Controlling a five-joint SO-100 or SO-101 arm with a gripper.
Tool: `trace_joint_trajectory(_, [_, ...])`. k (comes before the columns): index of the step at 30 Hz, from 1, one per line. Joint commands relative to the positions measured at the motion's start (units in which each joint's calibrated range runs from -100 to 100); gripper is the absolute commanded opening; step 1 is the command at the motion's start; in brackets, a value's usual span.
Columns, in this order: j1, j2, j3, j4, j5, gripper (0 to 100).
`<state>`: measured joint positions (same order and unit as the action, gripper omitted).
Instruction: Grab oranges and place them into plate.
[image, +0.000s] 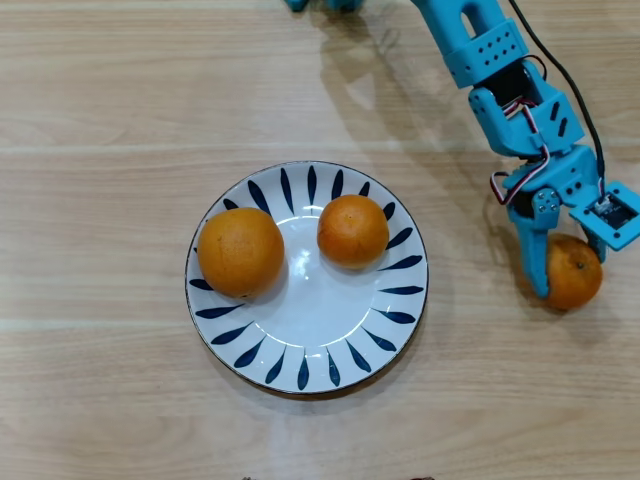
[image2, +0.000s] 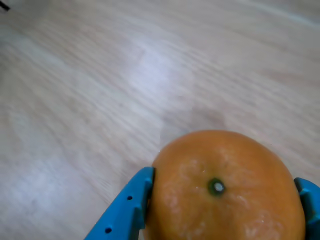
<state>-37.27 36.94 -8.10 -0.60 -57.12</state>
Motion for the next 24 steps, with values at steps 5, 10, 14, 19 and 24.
trace_joint_trajectory(5, [5.7,-19.4,4.4,8.2,4.4,30])
trace_joint_trajectory(10, [11.6,-29.5,13.9,9.7,7.0,31])
trace_joint_trajectory(14, [18.0,-36.9,21.8,9.7,8.7,31])
trace_joint_trajectory(19, [25.7,-41.5,24.5,9.6,12.6,31])
trace_joint_trajectory(24, [30.1,-41.3,24.4,9.0,14.3,31])
